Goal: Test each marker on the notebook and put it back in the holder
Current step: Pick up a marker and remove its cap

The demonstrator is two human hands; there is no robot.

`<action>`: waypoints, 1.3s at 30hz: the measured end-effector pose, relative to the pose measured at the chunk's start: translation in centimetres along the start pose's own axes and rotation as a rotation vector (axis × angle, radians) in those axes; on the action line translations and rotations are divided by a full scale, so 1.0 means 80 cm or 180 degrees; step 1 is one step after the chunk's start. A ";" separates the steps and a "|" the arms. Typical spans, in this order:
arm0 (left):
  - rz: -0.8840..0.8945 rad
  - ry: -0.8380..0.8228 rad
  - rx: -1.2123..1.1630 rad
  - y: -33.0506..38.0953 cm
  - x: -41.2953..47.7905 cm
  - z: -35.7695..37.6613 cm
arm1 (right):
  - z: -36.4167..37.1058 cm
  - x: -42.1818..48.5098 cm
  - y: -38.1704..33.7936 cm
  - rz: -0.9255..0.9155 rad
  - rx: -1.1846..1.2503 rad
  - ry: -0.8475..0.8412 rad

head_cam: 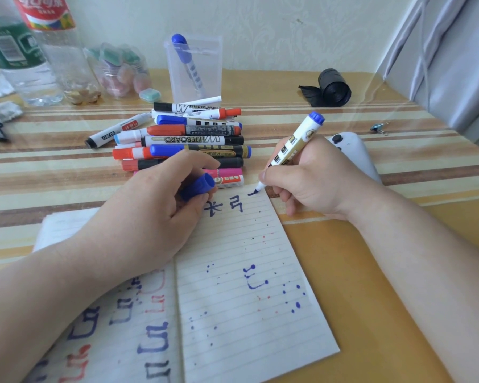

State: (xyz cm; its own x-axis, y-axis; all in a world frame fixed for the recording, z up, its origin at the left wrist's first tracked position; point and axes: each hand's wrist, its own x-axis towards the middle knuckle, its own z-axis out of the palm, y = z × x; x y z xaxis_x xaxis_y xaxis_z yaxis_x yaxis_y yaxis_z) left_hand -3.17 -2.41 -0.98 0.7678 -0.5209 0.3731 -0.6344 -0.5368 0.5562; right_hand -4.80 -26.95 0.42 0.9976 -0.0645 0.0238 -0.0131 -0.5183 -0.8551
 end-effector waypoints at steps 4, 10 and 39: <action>0.0003 0.0010 0.0052 0.000 0.000 -0.001 | 0.001 -0.001 0.000 0.0037 0.0197 -0.0039; 0.0009 0.0016 0.0077 0.001 0.000 -0.001 | 0.001 -0.003 -0.003 0.0172 0.0570 -0.0103; -0.0074 -0.0017 0.0119 0.003 0.000 -0.002 | -0.001 -0.002 0.000 0.0039 0.0383 -0.0214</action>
State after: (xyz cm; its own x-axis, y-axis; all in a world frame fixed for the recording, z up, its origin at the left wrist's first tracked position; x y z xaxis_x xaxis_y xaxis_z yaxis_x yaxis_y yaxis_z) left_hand -3.32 -2.39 -0.73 0.7818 -0.5116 0.3563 -0.6195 -0.5731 0.5365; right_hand -5.00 -27.01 0.48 0.9998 -0.0108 -0.0183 -0.0211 -0.4117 -0.9111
